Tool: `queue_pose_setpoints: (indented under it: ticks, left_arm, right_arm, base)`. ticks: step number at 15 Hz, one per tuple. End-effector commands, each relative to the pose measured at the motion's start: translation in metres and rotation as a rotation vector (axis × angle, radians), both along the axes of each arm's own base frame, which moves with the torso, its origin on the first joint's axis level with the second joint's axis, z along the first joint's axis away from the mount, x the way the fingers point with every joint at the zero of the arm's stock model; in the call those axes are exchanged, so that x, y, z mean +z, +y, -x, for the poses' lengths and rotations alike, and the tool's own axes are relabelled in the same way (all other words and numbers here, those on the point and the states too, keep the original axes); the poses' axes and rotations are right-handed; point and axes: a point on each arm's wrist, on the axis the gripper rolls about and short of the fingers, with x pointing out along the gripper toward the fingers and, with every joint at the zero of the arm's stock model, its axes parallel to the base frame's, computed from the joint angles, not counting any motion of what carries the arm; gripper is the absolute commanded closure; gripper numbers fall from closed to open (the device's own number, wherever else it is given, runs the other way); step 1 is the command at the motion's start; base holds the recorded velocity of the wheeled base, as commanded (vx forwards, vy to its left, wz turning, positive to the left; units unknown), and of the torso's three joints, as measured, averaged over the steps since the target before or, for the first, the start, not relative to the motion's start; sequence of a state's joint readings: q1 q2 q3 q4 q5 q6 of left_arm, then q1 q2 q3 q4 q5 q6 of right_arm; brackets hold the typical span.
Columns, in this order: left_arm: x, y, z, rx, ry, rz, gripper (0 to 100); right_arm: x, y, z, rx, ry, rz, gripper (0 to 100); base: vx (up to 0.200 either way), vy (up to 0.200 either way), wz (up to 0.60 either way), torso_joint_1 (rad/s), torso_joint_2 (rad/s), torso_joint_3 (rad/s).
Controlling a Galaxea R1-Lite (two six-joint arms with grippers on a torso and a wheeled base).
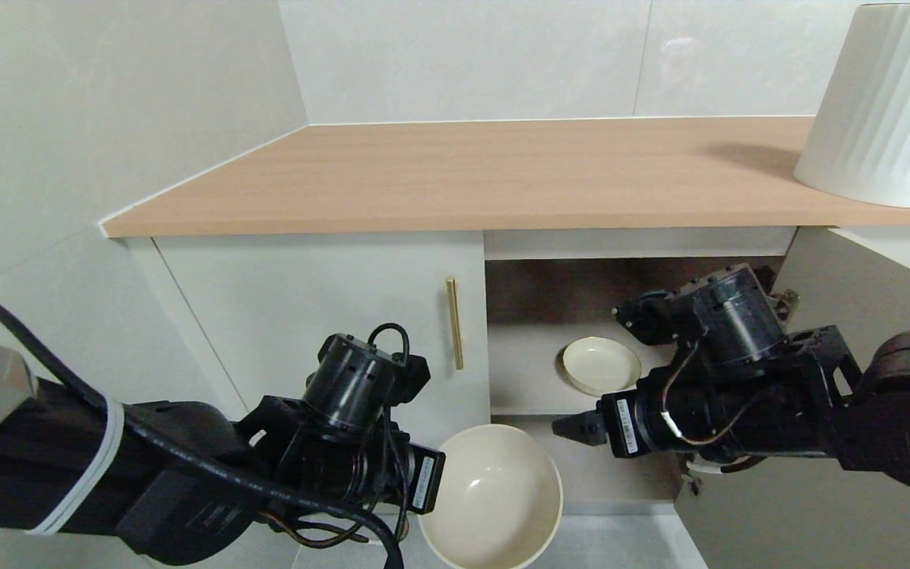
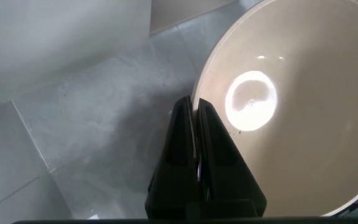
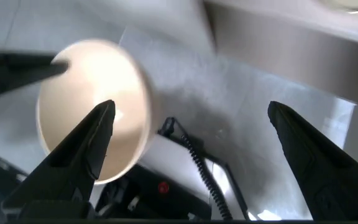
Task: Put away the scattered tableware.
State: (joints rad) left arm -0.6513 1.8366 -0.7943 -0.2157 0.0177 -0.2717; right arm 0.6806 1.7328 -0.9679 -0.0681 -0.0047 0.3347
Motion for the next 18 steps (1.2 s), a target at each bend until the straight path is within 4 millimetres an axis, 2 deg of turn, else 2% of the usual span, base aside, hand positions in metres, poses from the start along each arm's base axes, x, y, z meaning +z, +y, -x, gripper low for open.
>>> queue_pose_setpoints:
  ticks: [1,3,11,12,18]
  left_arm:
    - [0.005,-0.001,0.003,-0.007,-0.012,0.012,100]
    - [0.009,-0.002,0.006,-0.014,-0.021,0.020,100]
    - [0.010,-0.004,0.009,-0.026,-0.024,0.022,100]
    - [0.009,-0.004,0.009,-0.025,-0.021,0.020,100]
    - [0.007,-0.004,0.008,-0.025,-0.018,0.017,100]
  right_arm:
    - [-0.019,0.012,-0.001,0.013,0.037,0.051,0]
    - [-0.035,0.021,-0.006,-0.016,0.048,0.111,0]
    - [-0.045,0.027,-0.006,-0.009,0.064,0.132,0]
    - [-0.044,0.028,-0.006,-0.007,0.064,0.129,100]
    - [-0.044,0.032,0.000,-0.001,0.052,0.144,100]
  base:
    - [0.000,0.000,0.00,0.000,0.00,0.000]
    - [0.000,0.000,0.00,0.000,0.00,0.000]
    - [0.000,0.000,0.00,0.000,0.00,0.000]
    - [0.000,0.000,0.00,0.000,0.00,0.000]
    - [0.000,0.000,0.00,0.000,0.00,0.000]
